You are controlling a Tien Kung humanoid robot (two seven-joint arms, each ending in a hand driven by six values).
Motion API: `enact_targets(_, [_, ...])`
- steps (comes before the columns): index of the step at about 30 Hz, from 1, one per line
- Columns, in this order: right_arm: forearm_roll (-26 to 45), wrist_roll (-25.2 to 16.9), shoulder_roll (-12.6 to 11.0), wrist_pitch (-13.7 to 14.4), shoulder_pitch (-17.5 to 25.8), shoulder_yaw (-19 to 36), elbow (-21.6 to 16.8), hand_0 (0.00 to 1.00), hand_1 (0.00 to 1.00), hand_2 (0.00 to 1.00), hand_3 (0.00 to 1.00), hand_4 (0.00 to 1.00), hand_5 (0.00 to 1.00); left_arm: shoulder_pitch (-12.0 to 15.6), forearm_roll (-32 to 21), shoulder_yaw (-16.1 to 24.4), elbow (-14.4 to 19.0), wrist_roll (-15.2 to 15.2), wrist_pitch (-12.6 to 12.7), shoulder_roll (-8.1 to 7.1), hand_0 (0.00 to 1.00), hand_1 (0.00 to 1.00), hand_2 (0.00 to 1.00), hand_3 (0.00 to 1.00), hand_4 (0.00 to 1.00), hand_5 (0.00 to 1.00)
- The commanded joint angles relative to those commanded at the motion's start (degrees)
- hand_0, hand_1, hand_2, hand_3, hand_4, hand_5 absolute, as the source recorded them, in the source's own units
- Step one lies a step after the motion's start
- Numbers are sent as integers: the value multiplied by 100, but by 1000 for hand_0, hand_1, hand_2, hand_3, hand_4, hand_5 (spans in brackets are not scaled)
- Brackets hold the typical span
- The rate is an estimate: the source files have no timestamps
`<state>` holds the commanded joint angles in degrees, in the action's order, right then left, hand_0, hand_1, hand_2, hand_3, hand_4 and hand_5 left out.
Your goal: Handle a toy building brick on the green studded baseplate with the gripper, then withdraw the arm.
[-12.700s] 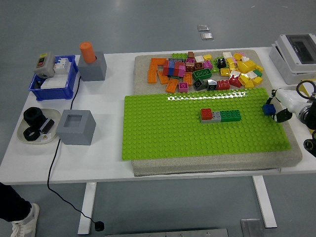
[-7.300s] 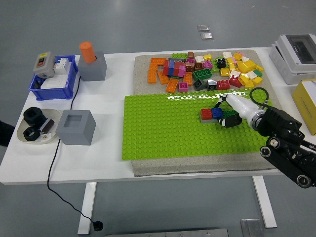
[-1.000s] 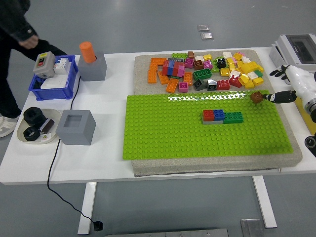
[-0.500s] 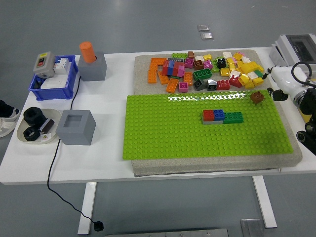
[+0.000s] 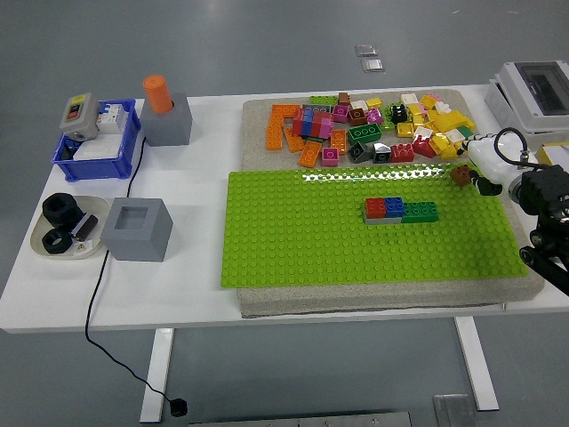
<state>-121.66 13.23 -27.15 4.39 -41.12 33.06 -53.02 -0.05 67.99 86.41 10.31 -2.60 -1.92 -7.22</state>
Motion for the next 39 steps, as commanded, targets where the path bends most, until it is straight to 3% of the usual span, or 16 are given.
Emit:
enact_targets(1, [-3,9,9,-6,-14,-21,14,848,879,962,975,530,2,-1,2,1,0,0,0,-1,596,616,540,595,750,194])
enact_targets(18, [-50,4,262,-109,-216,-494,534,856,883,967,983,549,2,-28,20,1,0,-1,-3,-16,596,616,540,595,750,194])
enact_targets(39, [117,-77,381,-90,-250,-606,878,861,878,954,907,560,2,-20,31,-13,0,-9,-5,-18,597,617,540,595,749,193])
